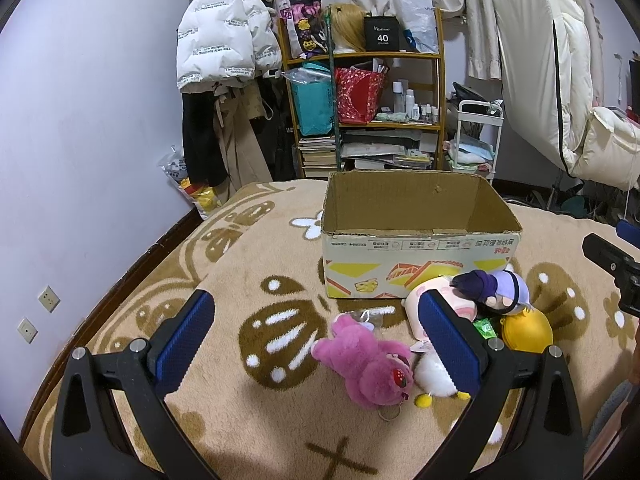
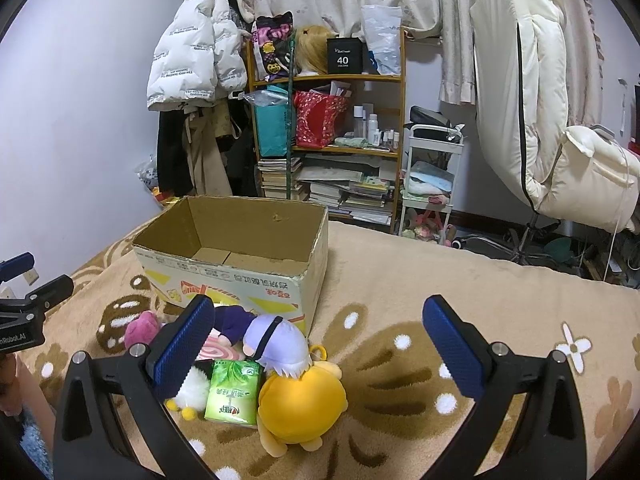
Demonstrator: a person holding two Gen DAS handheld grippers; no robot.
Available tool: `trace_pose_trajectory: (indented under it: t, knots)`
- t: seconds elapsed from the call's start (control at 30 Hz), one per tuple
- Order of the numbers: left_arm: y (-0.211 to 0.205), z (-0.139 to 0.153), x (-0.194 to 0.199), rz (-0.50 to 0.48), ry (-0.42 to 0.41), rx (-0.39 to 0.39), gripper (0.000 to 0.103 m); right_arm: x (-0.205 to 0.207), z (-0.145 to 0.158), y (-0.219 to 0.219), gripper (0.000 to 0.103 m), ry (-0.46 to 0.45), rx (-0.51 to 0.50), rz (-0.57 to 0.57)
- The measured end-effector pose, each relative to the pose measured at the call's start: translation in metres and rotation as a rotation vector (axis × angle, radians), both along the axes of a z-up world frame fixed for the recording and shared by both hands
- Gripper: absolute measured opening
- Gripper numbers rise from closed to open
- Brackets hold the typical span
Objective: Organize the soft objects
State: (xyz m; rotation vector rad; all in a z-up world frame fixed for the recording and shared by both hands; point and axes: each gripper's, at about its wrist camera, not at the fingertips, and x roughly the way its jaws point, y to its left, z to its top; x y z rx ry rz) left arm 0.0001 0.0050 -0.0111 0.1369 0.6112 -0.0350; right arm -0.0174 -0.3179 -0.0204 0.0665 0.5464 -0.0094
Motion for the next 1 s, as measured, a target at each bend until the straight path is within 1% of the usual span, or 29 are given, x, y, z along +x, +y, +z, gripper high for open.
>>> trace_pose_trajectory:
  t: [0.57,0.8,0.9,1.0]
  knots:
    - [0.0,0.001,0.001,-0.001,0.003,0.0,0.101,0.0,0.0,-0.002,0.103,0.001,0.001,0.001]
    - [0.001,-0.002,0.01,-0.007,0.053,-0.021,0.101,0.004,-0.005,0.002,0.103,0.016,0.028,0.019]
    - [0.0,-0.004,0.017,-0.004,0.083,-0.02,0.101,0.006,-0.007,0.002,0.103,0.018,0.057,0.021]
    - [-0.002,-0.005,0.026,0.01,0.105,-0.019,0.101,0.01,-0.007,0.002,0.103,0.015,0.06,0.022]
